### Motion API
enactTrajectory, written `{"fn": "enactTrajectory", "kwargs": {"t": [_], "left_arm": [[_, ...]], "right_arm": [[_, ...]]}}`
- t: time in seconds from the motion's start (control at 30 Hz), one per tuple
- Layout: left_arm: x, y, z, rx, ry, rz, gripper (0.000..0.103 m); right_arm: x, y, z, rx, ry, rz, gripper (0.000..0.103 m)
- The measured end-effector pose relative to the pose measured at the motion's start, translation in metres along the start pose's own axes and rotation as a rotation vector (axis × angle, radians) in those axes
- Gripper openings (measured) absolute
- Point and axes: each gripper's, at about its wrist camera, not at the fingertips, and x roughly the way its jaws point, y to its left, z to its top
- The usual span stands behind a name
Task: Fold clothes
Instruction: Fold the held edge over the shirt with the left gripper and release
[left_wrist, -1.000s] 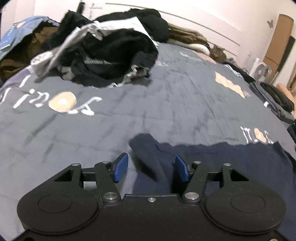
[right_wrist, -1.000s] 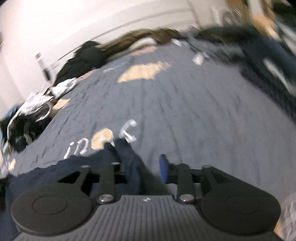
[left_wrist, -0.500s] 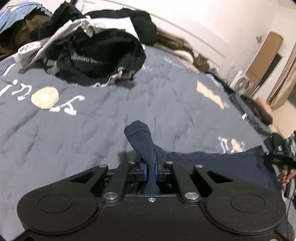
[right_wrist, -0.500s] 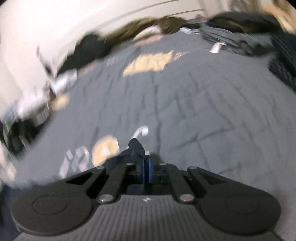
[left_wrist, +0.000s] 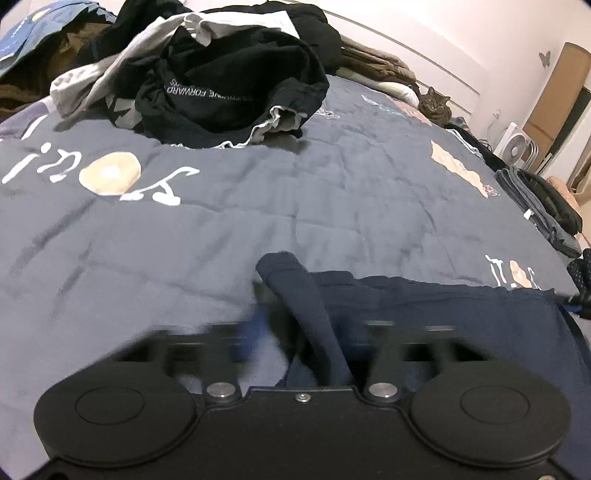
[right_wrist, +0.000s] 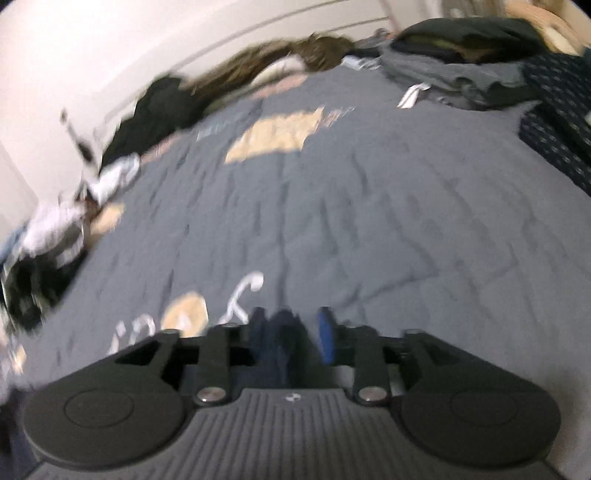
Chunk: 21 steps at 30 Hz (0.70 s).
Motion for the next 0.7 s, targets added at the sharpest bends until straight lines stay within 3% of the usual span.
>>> {"fn": "enactTrajectory", "kwargs": {"t": [0.03, 0.1, 0.23, 0.3, 0.37, 0.43, 0.53, 0.7], "left_arm": [[0.0, 0.004, 0.001, -0.029, -0.01, -0.011, 0.011], [-0.006, 0.012, 0.004, -0.08, -0.047, -0.023, 0.008], [-0.014, 0.022, 0.01, -0.142, -0.063, -0.027, 0.015], [-0.025, 0.022, 0.01, -0.146, -0.08, 0.007, 0.026], [-0.043, 0.021, 0.007, -0.149, -0.101, 0.034, 0.05], [-0.066, 0.015, 0.002, -0.123, -0.097, 0.018, 0.05], [-0.106, -0.002, -0.02, -0.081, -0.09, -0.005, 0.052], [-0.161, -0.027, -0.076, -0.089, -0.077, 0.004, 0.058]], "right_arm": [[0.0, 0.0, 0.0, 0.002, -0.003, -0.006, 0.028], [0.0, 0.0, -0.001, 0.006, -0.01, -0.018, 0.001], [0.0, 0.0, -0.003, 0.013, -0.024, -0.043, 0.001], [0.0, 0.0, -0.004, 0.017, -0.031, -0.055, 0.001], [-0.006, -0.002, -0.005, 0.026, -0.047, -0.074, 0.006], [-0.029, -0.006, -0.007, 0.048, -0.074, -0.092, 0.007], [-0.072, -0.007, -0.017, 0.055, -0.059, -0.051, 0.008], [-0.142, 0.01, -0.067, -0.03, -0.023, -0.052, 0.022]]}}
